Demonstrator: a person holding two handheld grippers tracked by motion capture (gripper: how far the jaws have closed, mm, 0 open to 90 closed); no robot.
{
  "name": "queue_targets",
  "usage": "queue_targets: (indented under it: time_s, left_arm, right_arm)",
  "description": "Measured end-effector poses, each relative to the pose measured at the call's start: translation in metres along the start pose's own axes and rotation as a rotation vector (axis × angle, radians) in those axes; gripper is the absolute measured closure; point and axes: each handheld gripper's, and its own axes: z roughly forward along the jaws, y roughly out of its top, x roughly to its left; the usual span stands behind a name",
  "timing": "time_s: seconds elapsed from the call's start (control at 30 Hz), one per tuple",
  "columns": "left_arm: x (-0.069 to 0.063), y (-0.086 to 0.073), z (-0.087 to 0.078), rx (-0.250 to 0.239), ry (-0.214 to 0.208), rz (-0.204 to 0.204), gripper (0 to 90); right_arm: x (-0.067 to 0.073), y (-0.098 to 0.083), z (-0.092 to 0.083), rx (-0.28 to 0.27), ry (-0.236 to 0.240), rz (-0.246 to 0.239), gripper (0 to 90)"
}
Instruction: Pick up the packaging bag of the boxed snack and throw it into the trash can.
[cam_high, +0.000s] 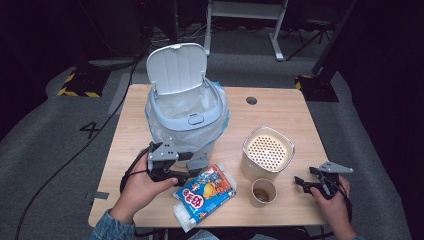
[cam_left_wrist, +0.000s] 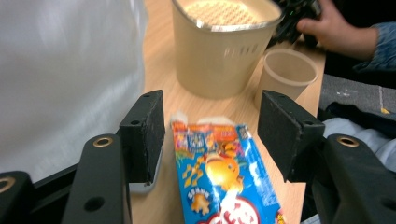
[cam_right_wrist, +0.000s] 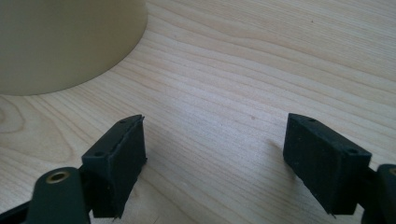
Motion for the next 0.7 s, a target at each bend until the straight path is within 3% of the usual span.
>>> queue_targets:
  time_s: [0.1, 0.2, 0.33, 0.7]
  left_arm:
    - [0.004, -0.013, 0.012, 0.022, 0.009, -0.032, 41.8]
    - [0.005, -0.024, 0.022, 0.040, 0.029, -0.030, 41.3]
    - [0.007, -0.037, 0.040, 0.084, 0.025, -0.041, 41.3]
    - [0.015, -0.048, 0.082, 0.215, 0.015, -0.052, 41.4]
  right_arm:
    - [0.000, 0.000, 0.000, 0.000, 0.000, 0.000, 21.1]
    - [0.000, 0.000, 0.000, 0.000, 0.000, 0.000, 21.1]
    - [0.000, 0.000, 0.000, 0.000, 0.000, 0.000, 21.1]
    - [0.000, 0.000, 0.000, 0.000, 0.000, 0.001, 21.1]
